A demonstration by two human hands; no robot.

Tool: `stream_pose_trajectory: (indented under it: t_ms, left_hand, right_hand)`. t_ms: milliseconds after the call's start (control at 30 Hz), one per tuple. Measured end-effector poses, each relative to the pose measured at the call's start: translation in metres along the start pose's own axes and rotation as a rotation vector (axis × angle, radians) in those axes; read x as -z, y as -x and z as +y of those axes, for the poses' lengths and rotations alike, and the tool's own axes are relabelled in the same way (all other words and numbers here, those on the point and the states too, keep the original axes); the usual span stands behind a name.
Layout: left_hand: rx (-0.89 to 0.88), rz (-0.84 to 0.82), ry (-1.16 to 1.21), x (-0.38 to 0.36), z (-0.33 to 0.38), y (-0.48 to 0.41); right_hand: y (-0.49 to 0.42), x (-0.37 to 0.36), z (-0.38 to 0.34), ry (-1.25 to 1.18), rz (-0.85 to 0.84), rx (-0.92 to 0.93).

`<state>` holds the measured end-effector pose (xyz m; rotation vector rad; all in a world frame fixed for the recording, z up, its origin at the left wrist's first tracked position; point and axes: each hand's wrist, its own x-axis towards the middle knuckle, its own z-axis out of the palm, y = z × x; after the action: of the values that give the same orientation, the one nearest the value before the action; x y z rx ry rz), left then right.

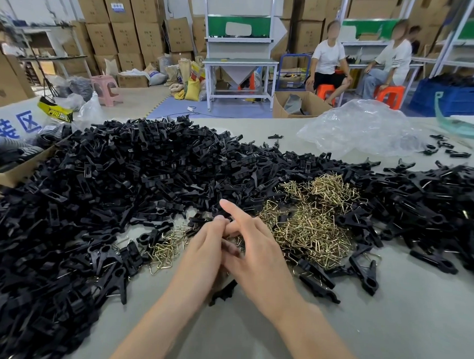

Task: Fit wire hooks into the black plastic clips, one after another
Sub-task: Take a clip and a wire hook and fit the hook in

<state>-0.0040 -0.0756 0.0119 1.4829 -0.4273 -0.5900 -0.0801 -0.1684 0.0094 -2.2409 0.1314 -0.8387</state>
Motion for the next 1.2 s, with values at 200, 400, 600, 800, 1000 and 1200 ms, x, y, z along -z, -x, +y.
stream_pose_trajectory:
  t_ms: [200,400,600,800,1000,1200]
  left_hand:
    - [-0.079,-0.005,-0.041,0.001,0.002,0.003]
    - [-0.122,-0.058,-0.112,0.001,0.005,0.005]
    - [0.003,-0.018,0.101,0.005,0.005,0.002]
    - [-0.019,-0.021,0.106,0.008,0.0,-0.001]
    - [-0.075,0.037,0.029,0.008,-0.004,-0.002]
    - [-0.213,0.01,-0.132,0.008,-0.005,0.004]
  right_hand:
    - [0.002,0.003,0.0,0.002,-0.026,0.001]
    - [0.003,0.002,0.002,-0.041,-0.097,-0.054]
    - [0.003,-0.001,0.009,-0.065,-0.114,-0.132]
    - [0.004,-0.002,0.007,-0.048,-0.094,-0.153]
    - [0.004,0.001,0.005,-0.005,-0.11,-0.061]
    - [0.005,0.004,0.007,0.004,-0.018,-0.025]
